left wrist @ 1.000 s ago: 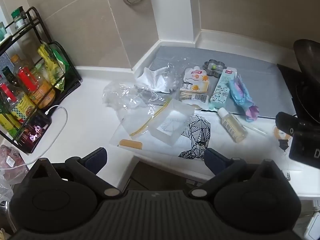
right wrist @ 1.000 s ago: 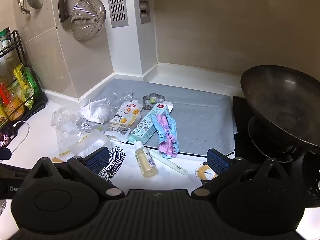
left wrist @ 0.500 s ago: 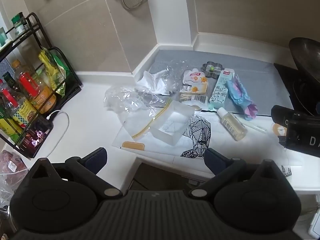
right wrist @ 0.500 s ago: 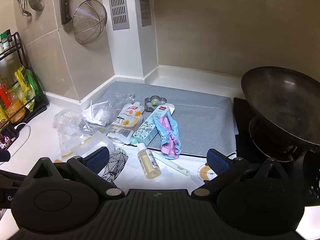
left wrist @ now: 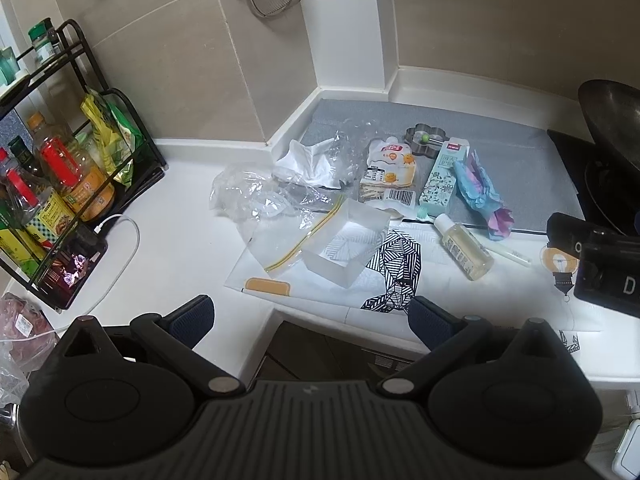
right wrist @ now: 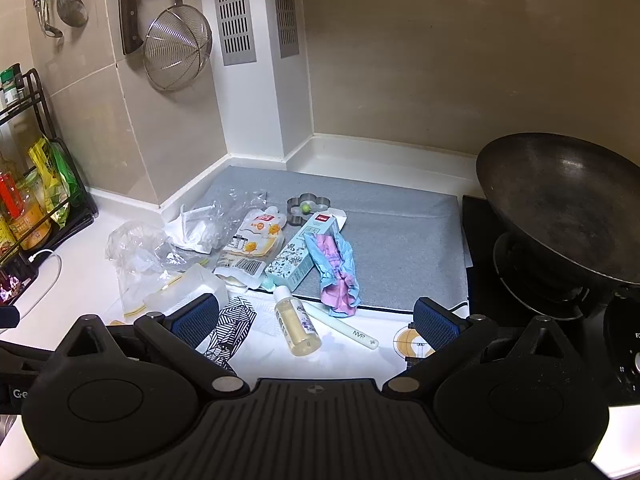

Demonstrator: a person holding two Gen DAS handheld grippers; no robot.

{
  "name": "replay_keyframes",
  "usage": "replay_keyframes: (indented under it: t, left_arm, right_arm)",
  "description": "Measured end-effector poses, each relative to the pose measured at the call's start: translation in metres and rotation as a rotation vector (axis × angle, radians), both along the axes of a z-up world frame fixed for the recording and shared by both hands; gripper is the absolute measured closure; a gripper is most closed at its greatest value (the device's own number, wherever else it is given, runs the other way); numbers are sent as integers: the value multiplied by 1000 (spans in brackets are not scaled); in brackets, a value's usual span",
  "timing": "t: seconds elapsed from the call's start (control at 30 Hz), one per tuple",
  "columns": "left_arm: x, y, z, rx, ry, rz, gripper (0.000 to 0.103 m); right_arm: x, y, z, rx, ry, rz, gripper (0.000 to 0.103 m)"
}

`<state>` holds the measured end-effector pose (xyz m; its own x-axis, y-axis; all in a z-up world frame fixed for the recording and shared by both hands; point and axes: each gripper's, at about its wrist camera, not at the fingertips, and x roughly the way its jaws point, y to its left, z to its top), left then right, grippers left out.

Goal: Collect trash

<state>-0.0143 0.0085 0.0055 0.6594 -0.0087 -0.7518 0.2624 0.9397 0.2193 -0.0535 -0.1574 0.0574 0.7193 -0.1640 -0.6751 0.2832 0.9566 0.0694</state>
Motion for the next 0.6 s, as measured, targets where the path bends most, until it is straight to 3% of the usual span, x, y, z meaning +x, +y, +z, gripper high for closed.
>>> replay_keyframes:
  t: [0.6]
  left_arm:
    - [-6,6,4,-14,-3,12,0]
  right_arm:
    - [-6,4,3,-4,-9,5,0]
